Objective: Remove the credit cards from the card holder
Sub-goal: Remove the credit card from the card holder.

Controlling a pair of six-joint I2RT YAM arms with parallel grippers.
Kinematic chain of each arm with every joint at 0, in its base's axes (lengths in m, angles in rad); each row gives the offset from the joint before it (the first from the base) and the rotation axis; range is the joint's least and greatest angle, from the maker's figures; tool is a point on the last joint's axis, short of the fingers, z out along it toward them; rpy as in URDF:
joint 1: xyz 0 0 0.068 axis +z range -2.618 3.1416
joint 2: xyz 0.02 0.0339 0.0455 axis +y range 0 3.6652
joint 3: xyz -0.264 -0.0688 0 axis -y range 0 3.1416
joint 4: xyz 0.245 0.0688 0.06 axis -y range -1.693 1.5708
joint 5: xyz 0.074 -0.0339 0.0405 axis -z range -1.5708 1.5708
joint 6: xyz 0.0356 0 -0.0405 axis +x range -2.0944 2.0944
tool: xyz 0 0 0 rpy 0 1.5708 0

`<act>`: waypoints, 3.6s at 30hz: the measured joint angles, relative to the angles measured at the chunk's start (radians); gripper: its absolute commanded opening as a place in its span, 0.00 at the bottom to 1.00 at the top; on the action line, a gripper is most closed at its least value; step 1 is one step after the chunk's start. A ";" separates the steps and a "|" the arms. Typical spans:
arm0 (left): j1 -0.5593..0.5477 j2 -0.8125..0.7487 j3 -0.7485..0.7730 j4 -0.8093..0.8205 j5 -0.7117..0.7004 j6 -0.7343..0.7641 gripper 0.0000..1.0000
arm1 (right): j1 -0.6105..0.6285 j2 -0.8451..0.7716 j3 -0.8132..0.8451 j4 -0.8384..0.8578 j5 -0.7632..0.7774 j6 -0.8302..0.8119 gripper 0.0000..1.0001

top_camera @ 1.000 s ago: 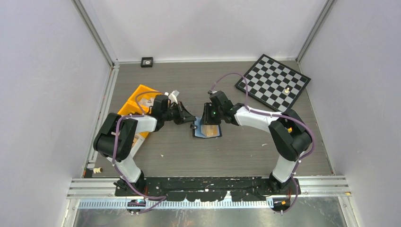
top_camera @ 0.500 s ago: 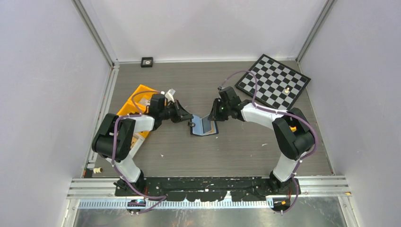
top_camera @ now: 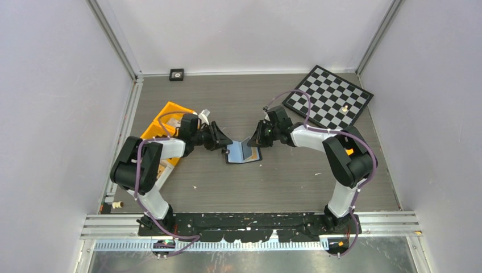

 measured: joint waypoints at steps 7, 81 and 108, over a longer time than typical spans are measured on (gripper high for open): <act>0.000 0.026 0.001 -0.014 0.013 -0.009 0.46 | -0.006 0.000 -0.023 0.047 -0.006 0.018 0.01; 0.052 0.094 -0.121 1.004 0.291 -0.603 0.00 | -0.208 -0.178 -0.314 0.803 -0.343 0.418 0.29; 0.103 -0.288 -0.129 0.148 0.025 -0.130 0.47 | -0.182 -0.259 -0.293 0.514 -0.213 0.210 0.00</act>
